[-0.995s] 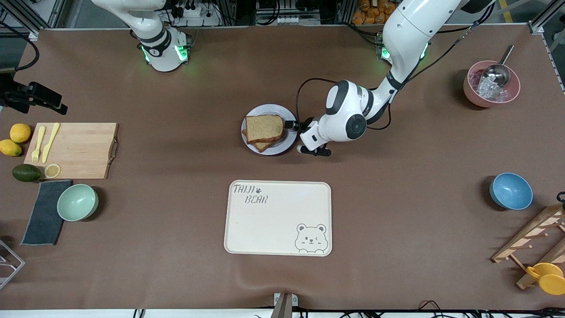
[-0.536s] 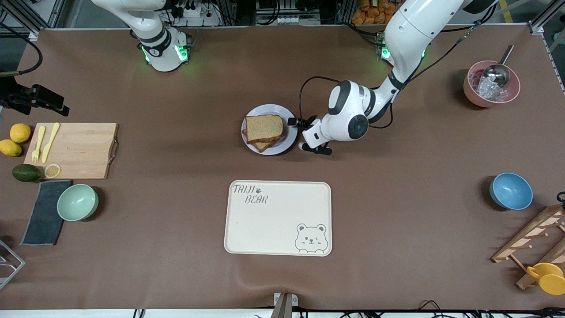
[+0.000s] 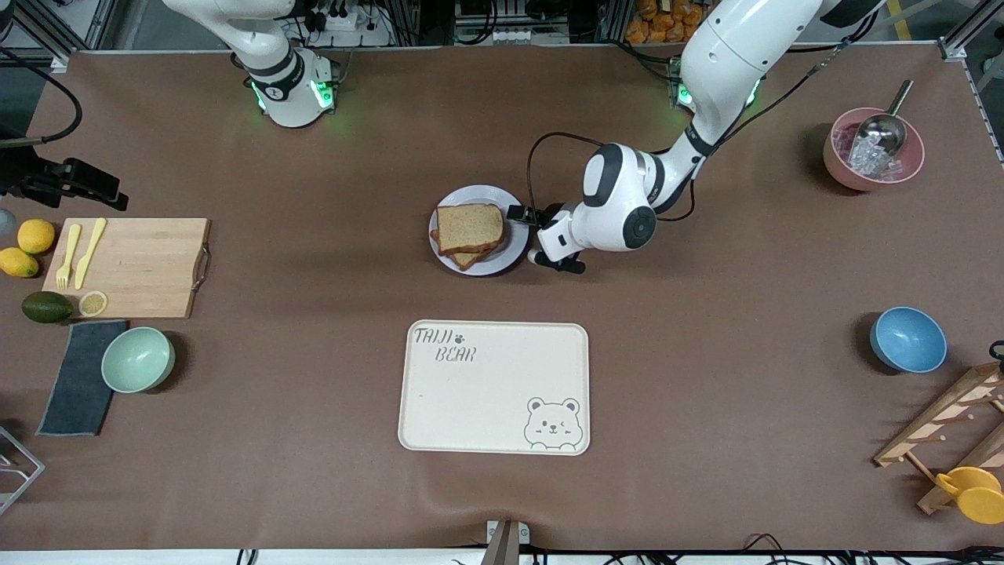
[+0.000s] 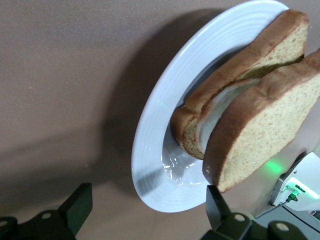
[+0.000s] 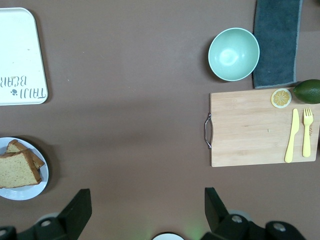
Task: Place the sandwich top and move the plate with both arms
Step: 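Grasp the white plate's rim with the left gripper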
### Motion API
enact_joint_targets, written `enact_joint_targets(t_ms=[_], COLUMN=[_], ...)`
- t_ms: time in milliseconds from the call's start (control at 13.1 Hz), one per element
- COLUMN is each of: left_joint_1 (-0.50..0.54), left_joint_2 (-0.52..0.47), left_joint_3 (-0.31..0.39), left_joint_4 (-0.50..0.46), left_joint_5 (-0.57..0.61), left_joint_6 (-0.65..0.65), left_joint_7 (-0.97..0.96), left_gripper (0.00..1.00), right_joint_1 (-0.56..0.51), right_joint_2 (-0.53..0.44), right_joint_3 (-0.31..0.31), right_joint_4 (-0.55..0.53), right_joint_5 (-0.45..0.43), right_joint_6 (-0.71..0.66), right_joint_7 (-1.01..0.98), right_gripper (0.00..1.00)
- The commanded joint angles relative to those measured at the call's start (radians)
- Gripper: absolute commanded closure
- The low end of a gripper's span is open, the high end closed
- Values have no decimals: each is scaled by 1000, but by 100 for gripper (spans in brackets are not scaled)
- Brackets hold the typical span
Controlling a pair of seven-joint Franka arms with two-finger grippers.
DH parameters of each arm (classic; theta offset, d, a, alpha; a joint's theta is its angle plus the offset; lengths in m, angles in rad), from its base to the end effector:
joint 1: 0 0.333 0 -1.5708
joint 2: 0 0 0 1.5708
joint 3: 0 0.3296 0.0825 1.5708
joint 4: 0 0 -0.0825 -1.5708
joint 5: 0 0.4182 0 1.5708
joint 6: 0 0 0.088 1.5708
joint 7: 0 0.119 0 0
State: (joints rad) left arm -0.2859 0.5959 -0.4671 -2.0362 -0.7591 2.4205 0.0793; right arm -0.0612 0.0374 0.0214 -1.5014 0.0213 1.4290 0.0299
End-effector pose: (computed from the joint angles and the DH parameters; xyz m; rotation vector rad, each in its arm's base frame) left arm 0.4323 -0.4265 0.1410 2.4879 -0.1753 -0.5514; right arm 0.5842 -0.0207 0.6272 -3.1125 0.1056 0.1710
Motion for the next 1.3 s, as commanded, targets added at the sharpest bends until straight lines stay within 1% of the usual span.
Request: enact_joint_targets(t_ms=[0, 230, 383, 612, 842, 1224], left_joint_1=[13, 13, 14, 28, 42, 44], left_joint_2=[10, 10, 16, 30, 42, 50], left_joint_3=[-8, -8, -8, -8, -7, -7], left_joint_4=[2, -10, -13, -24, -32, -29], left_joint_5=[-86, -242, -270, -278, -345, -391], left_joint_6=[-1, -1, -3, -3, -1, -1], left_joint_7=[109, 288, 355, 413, 510, 549], left_gripper=[0, 0, 0, 0, 0, 0], right_joint_1=[-17, -19, -17, -19, -19, -19], right_joint_2=[6, 6, 6, 7, 10, 10], right_joint_3=[15, 14, 15, 15, 15, 15], right_joint_4=[10, 9, 9, 4, 4, 3], right_joint_5=[-15, -17, -32, -35, -35, -35], right_joint_6=[-12, -12, -13, -12, -12, -12], right_joint_7=[16, 16, 16, 16, 18, 22], right_gripper=[0, 0, 0, 0, 0, 0])
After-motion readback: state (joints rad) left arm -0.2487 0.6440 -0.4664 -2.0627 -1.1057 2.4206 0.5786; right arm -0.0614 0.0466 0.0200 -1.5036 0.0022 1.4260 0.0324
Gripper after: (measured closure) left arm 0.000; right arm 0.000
